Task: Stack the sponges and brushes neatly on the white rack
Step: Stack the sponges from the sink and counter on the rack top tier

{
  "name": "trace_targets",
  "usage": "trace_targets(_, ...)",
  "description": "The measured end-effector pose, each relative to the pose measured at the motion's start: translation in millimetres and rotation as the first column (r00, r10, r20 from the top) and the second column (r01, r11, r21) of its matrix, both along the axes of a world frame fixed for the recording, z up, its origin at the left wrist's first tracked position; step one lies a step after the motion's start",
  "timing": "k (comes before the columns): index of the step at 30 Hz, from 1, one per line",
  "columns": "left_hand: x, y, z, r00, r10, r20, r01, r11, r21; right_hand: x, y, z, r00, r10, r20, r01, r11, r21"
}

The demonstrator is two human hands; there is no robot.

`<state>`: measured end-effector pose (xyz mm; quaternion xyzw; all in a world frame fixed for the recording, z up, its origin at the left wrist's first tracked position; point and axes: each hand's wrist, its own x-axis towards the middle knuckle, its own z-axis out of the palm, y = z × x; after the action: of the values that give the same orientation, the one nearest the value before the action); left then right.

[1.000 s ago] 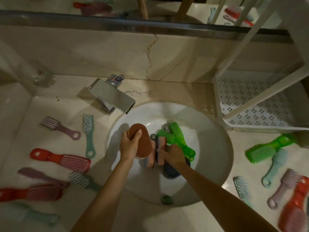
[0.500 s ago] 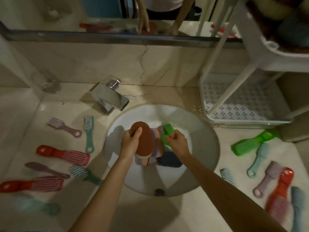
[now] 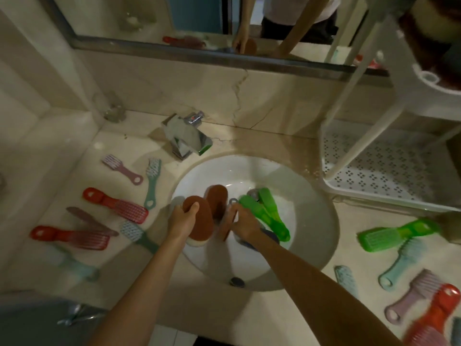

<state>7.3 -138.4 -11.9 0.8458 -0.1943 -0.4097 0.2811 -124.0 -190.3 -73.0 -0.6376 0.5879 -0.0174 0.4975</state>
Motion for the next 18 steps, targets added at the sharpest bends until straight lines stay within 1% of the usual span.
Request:
trace_targets(2, 10, -1, -4, 1.0, 0.008, 0.026, -0.008, 1.0, 0.009, 19, -7, -20, 1.0, -0.005, 0.006, 0.005, 0.999, 0.042)
trace_targets(3, 13, -3, -7, 0.999, 0.004, 0.034, -0.004, 1.0, 0.005, 24, -10, -35, 0.999, -0.03, 0.013, 0.029, 0.995, 0.1)
trace_targets(5, 20, -6, -12, 0.999, -0.009, 0.047, 0.009, 1.0, -0.002, 33, -13, -61, 0.994, -0.107, 0.007, 0.105, 0.983, 0.149)
trace_targets(8, 24, -9, -17, 0.997, -0.032, 0.072, 0.031, 0.999, 0.005, 43, -7, -56, 0.981, -0.179, -0.072, 0.185, 0.978, 0.091)
trace_targets(9, 26, -10, -19, 0.997, -0.037, 0.072, 0.036, 0.999, 0.011, 46, -7, -59, 0.97, -0.22, -0.102, 0.225, 0.973, 0.045)
trace_targets(11, 30, -11, -21, 0.997, -0.047, 0.057, 0.046, 0.999, 0.013, 47, -6, -60, 0.945, -0.305, -0.119, 0.303, 0.952, -0.038)
trace_targets(12, 31, -11, -20, 0.997, -0.054, 0.056, 0.053, 0.999, 0.008, 44, -6, -57, 0.942, -0.315, -0.116, 0.31, 0.949, -0.061)
trace_targets(14, 32, -11, -15, 0.997, -0.056, 0.059, 0.057, 0.998, -0.017, 33, -9, -43, 0.95, -0.307, -0.051, 0.303, 0.95, -0.07)
trace_targets(15, 32, -12, -10, 0.997, -0.051, 0.059, 0.053, 0.998, -0.037, 25, -11, -36, 0.95, -0.311, 0.009, 0.31, 0.946, -0.09)
trace_targets(16, 29, -14, -4, 0.997, -0.053, 0.054, 0.056, 0.997, -0.054, 15, -14, -25, 0.95, -0.31, 0.038, 0.312, 0.941, -0.129)
trace_targets(18, 19, -18, 13, 0.996, -0.082, 0.036, 0.085, 0.993, -0.081, -2, -16, 4, 0.938, -0.333, 0.095, 0.344, 0.925, -0.158)
